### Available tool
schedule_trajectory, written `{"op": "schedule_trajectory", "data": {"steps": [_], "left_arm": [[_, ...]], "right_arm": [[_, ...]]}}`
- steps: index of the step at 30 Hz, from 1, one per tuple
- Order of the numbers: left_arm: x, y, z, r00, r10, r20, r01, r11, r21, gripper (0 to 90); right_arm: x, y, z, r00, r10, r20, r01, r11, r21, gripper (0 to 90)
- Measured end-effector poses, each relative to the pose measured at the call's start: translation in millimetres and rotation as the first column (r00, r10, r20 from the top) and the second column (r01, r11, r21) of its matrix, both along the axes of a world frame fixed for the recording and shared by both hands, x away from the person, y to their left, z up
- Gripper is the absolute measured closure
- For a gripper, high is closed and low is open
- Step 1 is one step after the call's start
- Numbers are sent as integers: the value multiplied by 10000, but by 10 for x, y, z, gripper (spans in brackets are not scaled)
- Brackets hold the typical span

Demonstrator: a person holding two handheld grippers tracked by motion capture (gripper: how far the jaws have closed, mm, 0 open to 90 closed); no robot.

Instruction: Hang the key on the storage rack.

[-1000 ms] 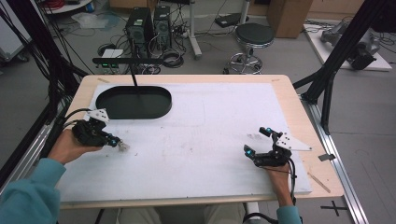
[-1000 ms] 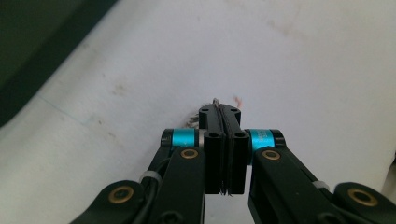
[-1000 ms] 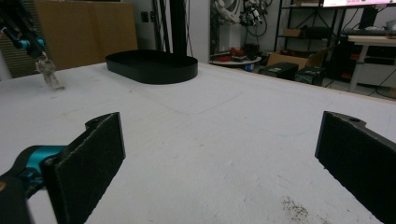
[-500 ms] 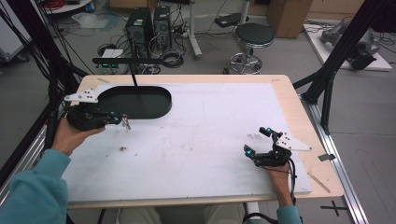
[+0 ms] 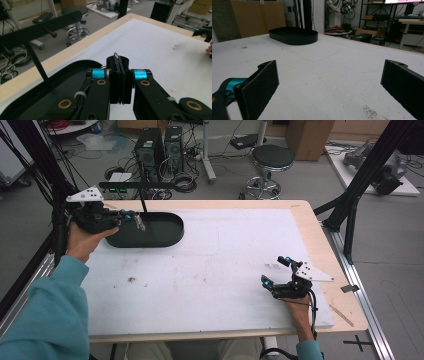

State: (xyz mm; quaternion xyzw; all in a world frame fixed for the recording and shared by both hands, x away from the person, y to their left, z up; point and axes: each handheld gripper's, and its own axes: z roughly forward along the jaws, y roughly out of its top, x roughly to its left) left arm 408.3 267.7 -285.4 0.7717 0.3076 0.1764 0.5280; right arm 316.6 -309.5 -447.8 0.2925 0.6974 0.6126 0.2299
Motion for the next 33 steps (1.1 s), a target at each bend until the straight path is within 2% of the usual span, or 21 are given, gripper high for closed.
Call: {"op": "schedule_trajectory", "data": {"steps": [1, 7, 13, 16, 21, 26, 33], "left_arm": [[38, -19, 26, 10000, -70, -11, 70, 9999, -106, 883], [253, -161, 160, 9997, 110, 196, -110, 9999, -5, 883], [437, -269, 201, 9986, 490, 210, -491, 9988, 27, 883], [502, -294, 165, 9972, 722, 189, -720, 9973, -120, 883], [597, -326, 73, 9926, 1211, -74, -1211, 9926, 7, 883], [654, -350, 25, 9867, 1604, -275, -1607, 9870, -69, 882], [690, -374, -16, 9758, 2164, -323, -2153, 9759, 347, 882]], "right_arm": [[4, 0, -1, 10000, -13, 57, 14, 10000, -16, 7], [5, -1, -1, 10000, -11, 56, 11, 10000, -7, 7], [4, -1, -1, 10000, -15, 46, 15, 10000, -18, 7], [5, -2, -1, 10000, -13, 30, 13, 10000, 24, 7], [5, -3, -1, 10000, -6, 17, 6, 10000, 23, 7], [8, -4, -1, 10000, -24, 49, 24, 10000, 23, 7], [8, -4, -2, 10000, -21, 53, 20, 10000, 26, 7]]}}
